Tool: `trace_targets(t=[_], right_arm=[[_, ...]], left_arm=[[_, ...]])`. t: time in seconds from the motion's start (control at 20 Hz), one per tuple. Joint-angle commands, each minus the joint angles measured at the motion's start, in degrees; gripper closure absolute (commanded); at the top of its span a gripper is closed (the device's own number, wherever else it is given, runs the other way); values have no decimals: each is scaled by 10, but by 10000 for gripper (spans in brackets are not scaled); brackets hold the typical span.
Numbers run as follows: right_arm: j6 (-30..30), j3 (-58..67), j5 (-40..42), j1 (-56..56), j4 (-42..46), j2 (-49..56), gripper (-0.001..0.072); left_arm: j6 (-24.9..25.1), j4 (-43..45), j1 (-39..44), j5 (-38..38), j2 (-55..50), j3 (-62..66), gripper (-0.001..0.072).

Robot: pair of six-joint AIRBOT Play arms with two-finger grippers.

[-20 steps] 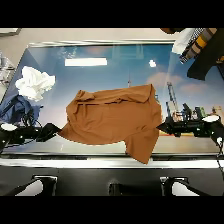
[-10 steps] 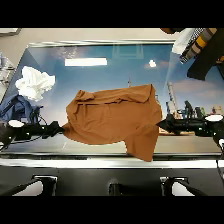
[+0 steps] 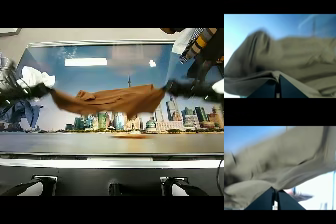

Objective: Fold the clothes and pants, and hang the long-sleeved shirts on hangers.

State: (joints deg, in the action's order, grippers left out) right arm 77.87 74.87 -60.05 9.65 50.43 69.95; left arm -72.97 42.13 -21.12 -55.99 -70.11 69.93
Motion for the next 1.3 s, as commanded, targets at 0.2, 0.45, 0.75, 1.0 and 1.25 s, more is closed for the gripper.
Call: trace_targets(t=[0.2,0.45,0.75,1.0,1.25], right_arm=[[93,370,-56,-9,141,-73,685],[137,391,-63,-9,207,-217,684],[201,391,-71,-9,252,-269,684],[253,379,-185,-9,250,-169,684],[267,294,-225,-10,205,20,684]], left_arm=[[-202,215,5,-105,66,382,693],[-312,389,5,-138,201,424,693],[-316,410,5,-211,233,416,692],[-277,404,16,-218,168,327,692],[-224,404,78,-124,9,221,691]])
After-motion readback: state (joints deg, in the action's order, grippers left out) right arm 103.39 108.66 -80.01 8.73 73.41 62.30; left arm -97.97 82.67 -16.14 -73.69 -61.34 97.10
